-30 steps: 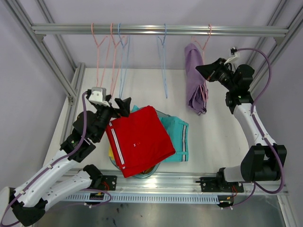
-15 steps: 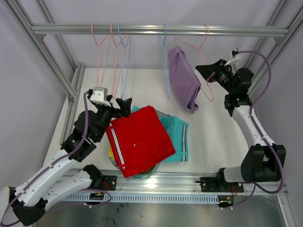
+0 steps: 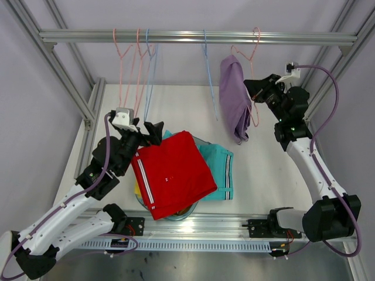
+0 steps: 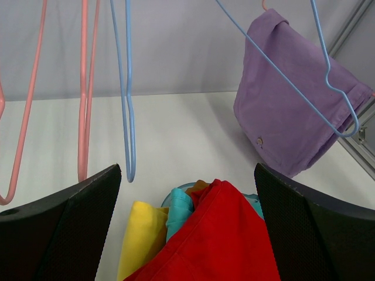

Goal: Remove the trousers from the hanger
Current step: Pick up the hanger from the clothesline, then remove the trousers from the hanger.

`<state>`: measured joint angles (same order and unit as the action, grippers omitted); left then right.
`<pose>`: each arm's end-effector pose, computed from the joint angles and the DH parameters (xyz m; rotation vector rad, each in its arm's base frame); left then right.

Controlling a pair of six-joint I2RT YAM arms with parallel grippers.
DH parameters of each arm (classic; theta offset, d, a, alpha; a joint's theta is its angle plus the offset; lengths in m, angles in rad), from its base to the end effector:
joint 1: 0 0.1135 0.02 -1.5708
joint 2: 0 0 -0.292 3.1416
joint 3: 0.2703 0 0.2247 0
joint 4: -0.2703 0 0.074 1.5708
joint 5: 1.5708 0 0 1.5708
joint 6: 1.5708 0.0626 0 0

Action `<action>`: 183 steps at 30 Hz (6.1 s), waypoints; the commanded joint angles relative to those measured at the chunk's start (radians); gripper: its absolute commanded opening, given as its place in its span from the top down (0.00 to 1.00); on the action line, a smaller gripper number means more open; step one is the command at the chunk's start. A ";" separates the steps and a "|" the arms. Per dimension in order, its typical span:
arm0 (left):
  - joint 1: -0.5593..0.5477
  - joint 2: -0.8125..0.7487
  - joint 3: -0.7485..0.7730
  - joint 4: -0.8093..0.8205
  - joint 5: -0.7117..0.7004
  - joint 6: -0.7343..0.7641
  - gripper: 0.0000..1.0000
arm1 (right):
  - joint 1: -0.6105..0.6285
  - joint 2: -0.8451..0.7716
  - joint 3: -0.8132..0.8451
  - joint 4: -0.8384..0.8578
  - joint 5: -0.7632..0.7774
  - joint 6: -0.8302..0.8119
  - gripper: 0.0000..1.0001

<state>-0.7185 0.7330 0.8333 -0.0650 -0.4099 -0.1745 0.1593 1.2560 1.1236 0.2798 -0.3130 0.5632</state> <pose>0.1247 -0.0759 0.3949 0.0929 1.5488 -0.3941 0.2776 0.0641 0.4417 0.0311 1.4815 0.8125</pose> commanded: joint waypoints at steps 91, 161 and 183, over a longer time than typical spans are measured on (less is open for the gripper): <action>-0.578 0.956 0.145 0.824 -0.047 0.160 0.01 | 0.006 -0.684 -0.375 -0.539 0.325 0.155 1.00; -0.441 1.418 0.572 0.774 0.043 0.162 0.47 | -0.063 -0.730 -0.403 -0.547 0.147 0.155 1.00; -0.455 1.384 0.527 0.734 0.074 0.102 0.50 | -0.083 -0.715 -0.430 -0.519 0.123 0.136 1.00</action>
<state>-1.1694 2.1395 1.3724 0.6487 -0.3588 -0.0399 0.0803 0.5449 0.6903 -0.3099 -0.1486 0.7136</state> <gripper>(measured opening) 0.505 0.028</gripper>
